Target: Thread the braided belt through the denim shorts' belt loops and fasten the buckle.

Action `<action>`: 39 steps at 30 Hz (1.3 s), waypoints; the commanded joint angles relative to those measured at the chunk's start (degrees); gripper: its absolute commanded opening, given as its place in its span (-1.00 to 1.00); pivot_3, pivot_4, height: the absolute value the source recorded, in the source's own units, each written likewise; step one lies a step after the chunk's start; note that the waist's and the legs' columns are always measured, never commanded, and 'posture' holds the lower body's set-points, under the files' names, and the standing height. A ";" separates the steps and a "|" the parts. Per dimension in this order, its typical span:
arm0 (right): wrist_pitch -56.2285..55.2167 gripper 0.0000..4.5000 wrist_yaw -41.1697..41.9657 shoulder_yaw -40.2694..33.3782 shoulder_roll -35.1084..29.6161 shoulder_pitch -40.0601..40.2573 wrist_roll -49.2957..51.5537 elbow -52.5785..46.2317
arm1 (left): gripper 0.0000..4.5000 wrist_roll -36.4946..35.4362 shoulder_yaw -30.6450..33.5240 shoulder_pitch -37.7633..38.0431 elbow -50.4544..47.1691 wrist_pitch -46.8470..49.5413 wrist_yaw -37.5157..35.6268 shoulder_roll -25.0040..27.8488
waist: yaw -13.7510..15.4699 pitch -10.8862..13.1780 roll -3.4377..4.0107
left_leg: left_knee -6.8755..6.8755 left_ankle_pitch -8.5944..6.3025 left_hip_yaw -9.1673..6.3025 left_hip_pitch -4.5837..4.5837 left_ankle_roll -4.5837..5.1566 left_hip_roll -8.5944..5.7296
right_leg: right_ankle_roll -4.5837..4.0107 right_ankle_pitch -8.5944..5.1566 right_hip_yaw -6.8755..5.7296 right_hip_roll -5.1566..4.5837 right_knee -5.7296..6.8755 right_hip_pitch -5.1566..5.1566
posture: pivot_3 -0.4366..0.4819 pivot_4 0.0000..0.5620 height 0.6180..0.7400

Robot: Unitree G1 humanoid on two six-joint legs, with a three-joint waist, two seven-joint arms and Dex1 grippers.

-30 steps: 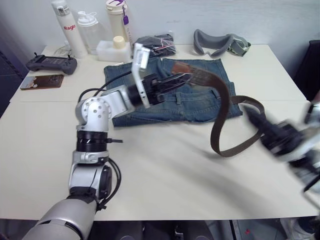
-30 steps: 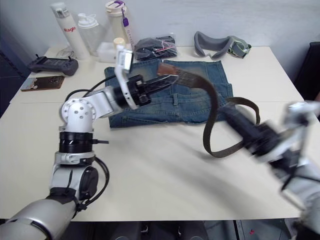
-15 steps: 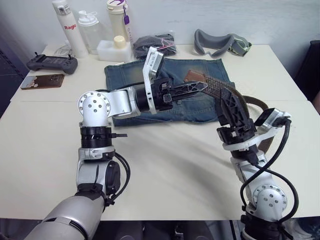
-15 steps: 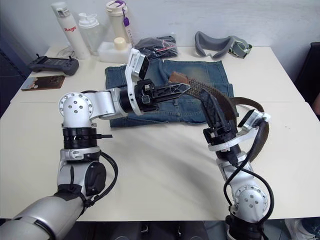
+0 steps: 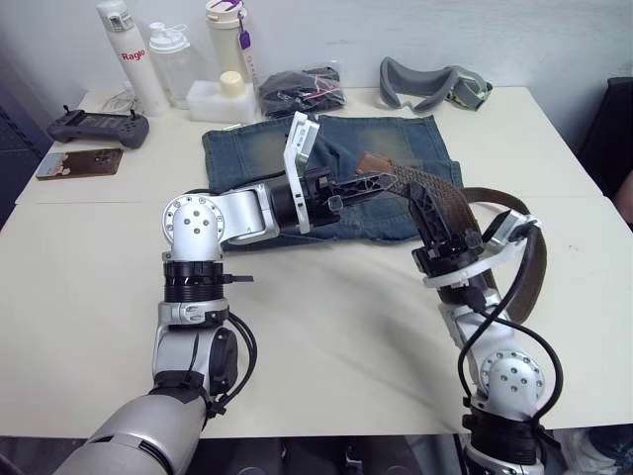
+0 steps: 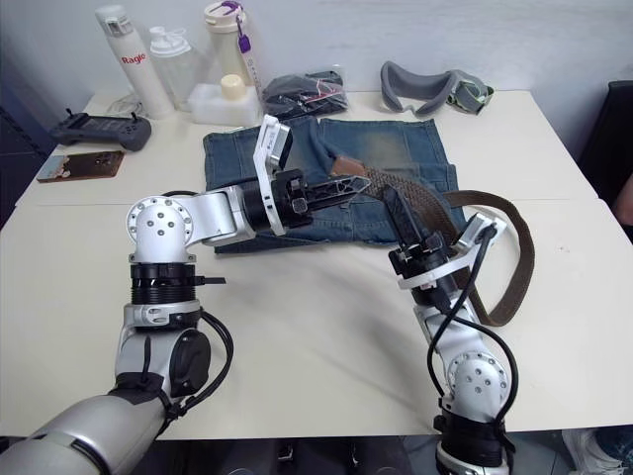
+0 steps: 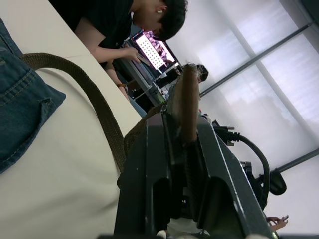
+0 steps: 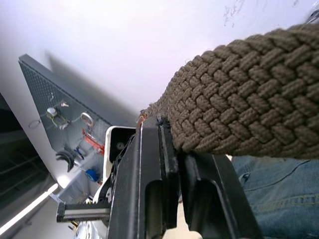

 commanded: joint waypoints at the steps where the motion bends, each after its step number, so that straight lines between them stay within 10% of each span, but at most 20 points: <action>1: -1.00 -0.97 -0.73 -1.57 -0.14 -1.36 -0.02 0.20 | -1.00 0.24 -1.57 0.56 -2.79 -0.31 -2.77 0.75 | 0.00 0.00 0.00 | 0.00 0.00 0.00 0.00 0.00 0.00 | 0.00 0.00 0.00 0.00 0.00 0.00 | -0.05 -0.47 -0.38; 4: -1.09 -0.97 -1.41 -3.20 -1.30 -1.67 0.81 -0.33 | -1.00 4.46 -3.48 1.08 -2.36 -4.75 -5.00 3.20 | 0.00 0.00 0.00 | 0.02 0.00 0.00 -0.01 0.00 0.00 | 0.00 0.00 0.00 0.00 0.02 -0.01 | -0.05 -0.47 -0.38; 15: 3.74 -1.00 -4.51 -18.16 -21.95 4.21 7.99 -5.99 | 0.97 36.97 -27.68 2.21 3.44 -46.10 -28.17 13.88 | 0.91 0.00 0.02 | 0.05 -0.01 0.12 -0.19 0.01 -0.05 | -0.08 -0.04 0.04 -0.10 0.06 -0.18 | -0.05 -0.47 -0.38; 21: 5.75 -1.00 -6.14 -24.39 -32.12 8.20 10.42 -8.90 | 0.97 56.38 -37.33 -1.52 25.55 -79.49 -28.49 6.34 | 1.48 0.01 0.02 | 0.15 -0.04 0.24 -0.22 0.15 -0.04 | -0.08 -0.04 0.09 -0.08 0.09 -0.19 | -0.05 -0.47 -0.38; 30: 2.46 -1.00 -14.49 -26.57 -33.50 12.19 12.84 -19.77 | 0.97 80.38 -45.01 -13.66 56.39 -98.26 0.07 -2.90 | 1.33 0.05 -0.07 | 0.76 -0.34 0.42 -1.16 0.78 0.02 | 0.37 -0.03 -0.15 -0.14 0.45 -0.97 | -0.05 -0.47 -0.38; 39: 1.60 -1.00 -16.49 -26.10 -36.02 13.50 12.87 -20.28 | -0.57 81.09 -42.69 -12.78 58.48 -104.93 -10.73 -2.80 | 1.33 0.05 -0.06 | 0.94 -0.18 0.43 -1.20 0.49 0.01 | 0.40 -0.04 -0.16 -0.25 0.51 -0.92 | -0.05 -0.47 -0.38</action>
